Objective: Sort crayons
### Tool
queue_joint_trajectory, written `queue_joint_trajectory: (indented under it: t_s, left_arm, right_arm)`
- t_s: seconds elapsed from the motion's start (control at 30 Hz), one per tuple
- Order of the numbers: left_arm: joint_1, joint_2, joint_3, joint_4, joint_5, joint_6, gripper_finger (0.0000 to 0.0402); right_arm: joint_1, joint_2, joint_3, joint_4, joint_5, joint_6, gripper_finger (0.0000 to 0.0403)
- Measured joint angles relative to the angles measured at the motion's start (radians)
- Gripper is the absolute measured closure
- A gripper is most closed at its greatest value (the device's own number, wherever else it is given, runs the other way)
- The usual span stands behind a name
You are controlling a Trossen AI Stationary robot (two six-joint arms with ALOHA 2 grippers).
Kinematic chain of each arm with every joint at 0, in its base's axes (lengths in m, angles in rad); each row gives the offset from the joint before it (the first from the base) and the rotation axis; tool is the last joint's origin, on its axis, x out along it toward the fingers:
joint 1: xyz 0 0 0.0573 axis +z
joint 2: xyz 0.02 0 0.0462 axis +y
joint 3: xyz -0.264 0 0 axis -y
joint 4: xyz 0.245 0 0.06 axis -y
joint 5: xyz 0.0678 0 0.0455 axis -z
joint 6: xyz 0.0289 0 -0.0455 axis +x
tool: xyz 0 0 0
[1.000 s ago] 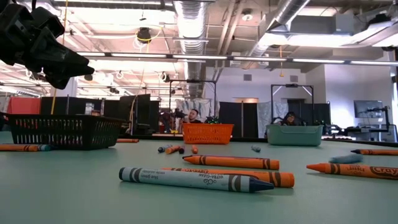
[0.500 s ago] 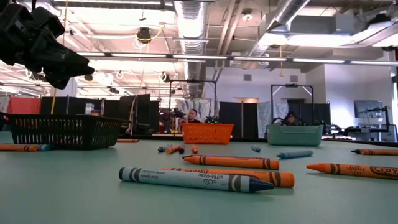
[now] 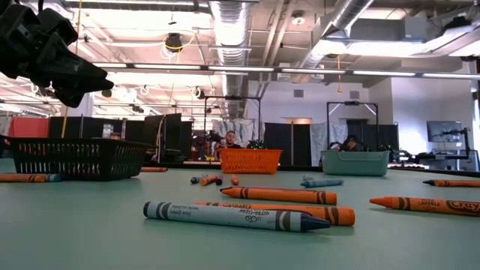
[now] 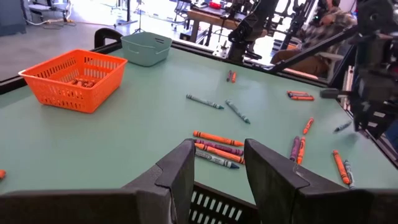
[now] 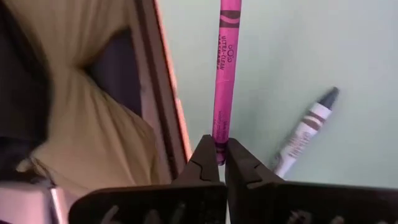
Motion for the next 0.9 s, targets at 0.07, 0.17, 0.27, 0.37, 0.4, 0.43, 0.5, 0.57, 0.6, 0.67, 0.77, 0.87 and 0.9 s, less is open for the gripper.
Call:
queue_joint_trajectory:
  t_s: [0.07, 0.17, 0.27, 0.37, 0.4, 0.43, 0.5, 0.57, 0.6, 0.67, 0.77, 0.87, 0.9]
  left_arm:
    - [0.000, 0.000, 0.000, 0.000, 0.000, 0.000, 0.0274]
    - [0.000, 0.000, 0.000, 0.000, 0.000, 0.000, 0.0274]
    - [0.000, 0.000, 0.000, 0.000, 0.000, 0.000, 0.0274]
    - [0.000, 0.000, 0.000, 0.000, 0.000, 0.000, 0.0274]
    - [0.000, 0.000, 0.000, 0.000, 0.000, 0.000, 0.0274]
    - [0.000, 0.000, 0.000, 0.000, 0.000, 0.000, 0.0274]
    - [0.000, 0.000, 0.000, 0.000, 0.000, 0.000, 0.0274]
    - [0.000, 0.000, 0.000, 0.000, 0.000, 0.000, 0.0274]
    - [0.000, 0.000, 0.000, 0.000, 0.000, 0.000, 0.0274]
    - [0.000, 0.000, 0.000, 0.000, 0.000, 0.000, 0.0274]
    - [0.000, 0.000, 0.000, 0.000, 0.000, 0.000, 0.0274]
    - [0.000, 0.000, 0.000, 0.000, 0.000, 0.000, 0.0274]
    - [0.000, 0.000, 0.000, 0.000, 0.000, 0.000, 0.0274]
  right_arm:
    - [-0.001, 0.003, 0.000, -0.005, -0.002, -0.006, 0.0399]
    - [-0.002, -0.005, 0.000, -0.040, -0.001, -0.005, 0.0400]
    - [-0.002, -0.013, 0.001, -0.112, -0.002, 0.031, 0.0400]
    - [-0.002, -0.017, 0.002, -0.190, -0.001, 0.074, 0.0400]
    - [-0.002, -0.018, 0.003, -0.210, -0.002, 0.079, 0.0400]
    - [-0.002, -0.018, 0.003, -0.218, -0.003, 0.079, 0.0400]
    - [-0.002, -0.020, 0.003, -0.224, -0.005, 0.065, 0.0400]
    - [-0.001, -0.031, 0.002, -0.237, -0.005, 0.044, 0.0400]
    - [-0.001, -0.041, 0.001, -0.245, -0.003, 0.035, 0.0400]
    - [-0.001, -0.072, -0.001, -0.253, 0.025, 0.014, 0.0400]
    - [-0.002, -0.121, 0.002, -0.244, 0.125, -0.069, 0.0400]
    - [-0.025, -0.152, 0.002, -0.211, 0.253, -0.209, 0.0400]
    - [-0.038, -0.162, 0.002, -0.194, 0.301, -0.263, 0.0400]
